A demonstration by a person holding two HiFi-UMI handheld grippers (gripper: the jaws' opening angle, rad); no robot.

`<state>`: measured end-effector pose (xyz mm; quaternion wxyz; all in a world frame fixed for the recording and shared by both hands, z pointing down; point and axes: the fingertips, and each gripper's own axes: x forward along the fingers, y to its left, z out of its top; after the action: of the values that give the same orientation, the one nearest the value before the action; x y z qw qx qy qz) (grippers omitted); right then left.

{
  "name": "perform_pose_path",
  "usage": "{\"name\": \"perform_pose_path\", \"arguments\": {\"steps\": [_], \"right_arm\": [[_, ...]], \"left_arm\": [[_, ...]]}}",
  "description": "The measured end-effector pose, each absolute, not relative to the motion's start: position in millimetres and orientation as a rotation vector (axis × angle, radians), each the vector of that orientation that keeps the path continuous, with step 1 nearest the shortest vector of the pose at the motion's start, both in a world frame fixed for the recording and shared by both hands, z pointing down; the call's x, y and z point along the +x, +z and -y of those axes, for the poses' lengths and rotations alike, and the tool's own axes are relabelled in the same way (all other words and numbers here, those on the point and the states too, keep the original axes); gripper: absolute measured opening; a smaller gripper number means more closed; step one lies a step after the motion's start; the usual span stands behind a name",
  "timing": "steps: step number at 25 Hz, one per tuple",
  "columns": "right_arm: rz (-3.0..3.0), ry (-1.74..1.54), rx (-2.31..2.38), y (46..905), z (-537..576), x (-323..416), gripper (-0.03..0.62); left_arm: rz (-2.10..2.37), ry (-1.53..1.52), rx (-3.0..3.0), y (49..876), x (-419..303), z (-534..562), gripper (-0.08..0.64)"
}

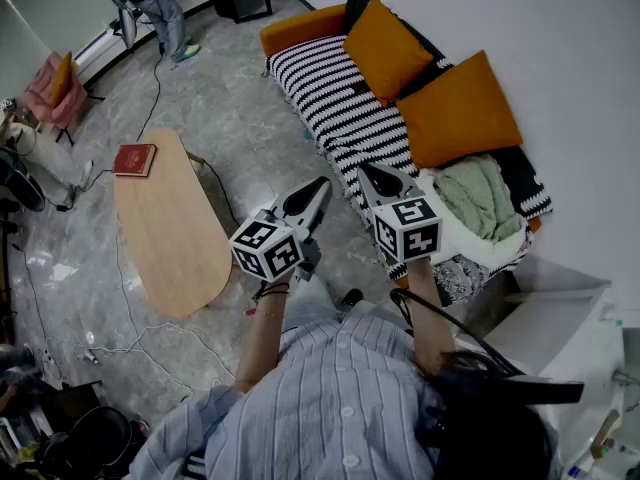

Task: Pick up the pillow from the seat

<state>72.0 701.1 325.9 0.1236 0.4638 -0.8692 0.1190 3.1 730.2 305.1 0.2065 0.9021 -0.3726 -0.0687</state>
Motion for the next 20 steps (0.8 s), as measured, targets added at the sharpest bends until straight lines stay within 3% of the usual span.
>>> {"name": "perform_pose_path", "arguments": {"steps": [20], "right_arm": [[2.513, 0.380, 1.433, 338.3, -702.0, 94.3, 0.035]], "left_arm": [[0.993, -0.117, 2.505, 320.9, 24.5, -741.4, 0.011]]}}
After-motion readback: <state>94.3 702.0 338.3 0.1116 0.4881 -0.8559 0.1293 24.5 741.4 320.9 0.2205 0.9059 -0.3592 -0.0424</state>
